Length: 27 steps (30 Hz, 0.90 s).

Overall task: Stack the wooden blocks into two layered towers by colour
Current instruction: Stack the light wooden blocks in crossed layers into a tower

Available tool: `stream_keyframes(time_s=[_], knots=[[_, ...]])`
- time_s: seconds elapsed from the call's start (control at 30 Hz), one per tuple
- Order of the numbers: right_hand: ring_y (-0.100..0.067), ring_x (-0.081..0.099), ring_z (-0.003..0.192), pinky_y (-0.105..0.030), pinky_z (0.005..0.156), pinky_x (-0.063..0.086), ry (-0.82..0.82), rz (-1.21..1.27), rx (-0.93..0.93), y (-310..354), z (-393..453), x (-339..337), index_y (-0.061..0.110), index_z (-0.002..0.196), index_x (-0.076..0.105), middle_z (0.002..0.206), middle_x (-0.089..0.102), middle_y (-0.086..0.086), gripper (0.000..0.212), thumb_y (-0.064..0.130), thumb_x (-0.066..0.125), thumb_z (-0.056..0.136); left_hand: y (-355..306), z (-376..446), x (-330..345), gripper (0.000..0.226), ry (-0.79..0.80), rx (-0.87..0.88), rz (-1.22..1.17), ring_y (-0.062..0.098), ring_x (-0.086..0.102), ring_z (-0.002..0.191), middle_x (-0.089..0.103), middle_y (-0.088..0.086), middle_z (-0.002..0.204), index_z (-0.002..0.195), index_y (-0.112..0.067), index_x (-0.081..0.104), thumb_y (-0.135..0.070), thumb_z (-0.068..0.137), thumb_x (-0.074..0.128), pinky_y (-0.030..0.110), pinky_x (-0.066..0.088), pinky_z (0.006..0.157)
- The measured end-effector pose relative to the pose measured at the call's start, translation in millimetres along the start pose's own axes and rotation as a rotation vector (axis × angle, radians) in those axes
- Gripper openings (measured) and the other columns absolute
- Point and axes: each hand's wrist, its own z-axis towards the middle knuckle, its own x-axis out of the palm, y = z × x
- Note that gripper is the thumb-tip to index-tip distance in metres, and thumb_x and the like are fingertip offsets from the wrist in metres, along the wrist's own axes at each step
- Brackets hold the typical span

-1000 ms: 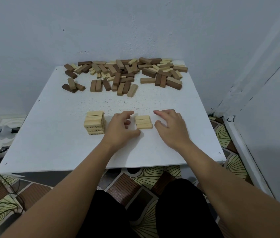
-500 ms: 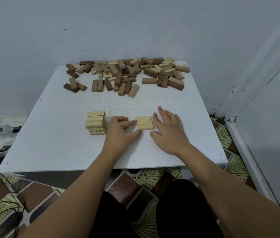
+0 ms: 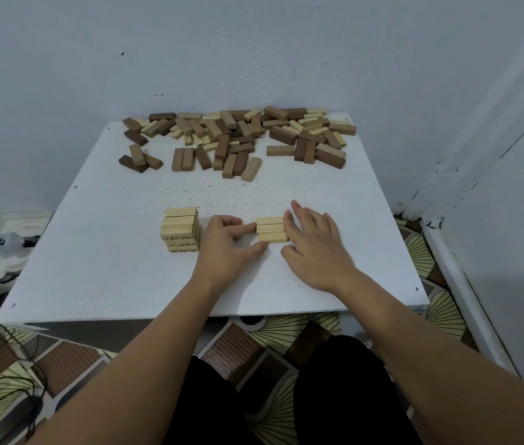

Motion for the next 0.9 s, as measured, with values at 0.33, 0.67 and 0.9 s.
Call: stream_keyframes(time_s=[0.33,0.67,0.9], knots=[[-0.020,0.000,0.157,-0.043,0.128,-0.004,-0.026,0.093,0.027,-0.1,0.4,-2.8,0.021,0.163,0.021,0.173,0.002,-0.002,0.070,0.044,0.028,0.097,-0.8,-1.8,-2.2,0.050,-0.011,-0.023,-0.043,-0.011,0.047,0.113,0.050,-0.014,0.119,0.127,-0.024,0.074,-0.038,0.080,0.087,0.016,0.039,0.100],[-0.018,0.000,0.156,-0.041,0.128,-0.004,-0.057,0.139,0.020,-2.6,0.6,-1.0,0.025,0.163,0.025,0.173,0.006,0.001,0.062,0.036,0.040,0.105,-0.2,-2.1,-3.0,0.040,-0.012,-0.023,0.005,-0.008,0.048,0.109,0.051,-0.013,0.123,0.122,-0.027,0.075,-0.037,0.084,0.083,0.005,0.034,0.092],[-0.021,0.018,0.151,-0.041,0.126,0.017,-0.212,0.283,0.064,-3.7,-4.9,4.6,0.023,0.155,0.046,0.167,0.023,0.001,0.056,0.035,0.052,0.101,2.1,-2.1,-2.8,0.031,-0.049,-0.028,-0.023,-0.009,0.051,0.110,0.055,-0.013,0.120,0.109,-0.029,0.080,-0.037,0.080,0.087,-0.001,0.033,0.084]])
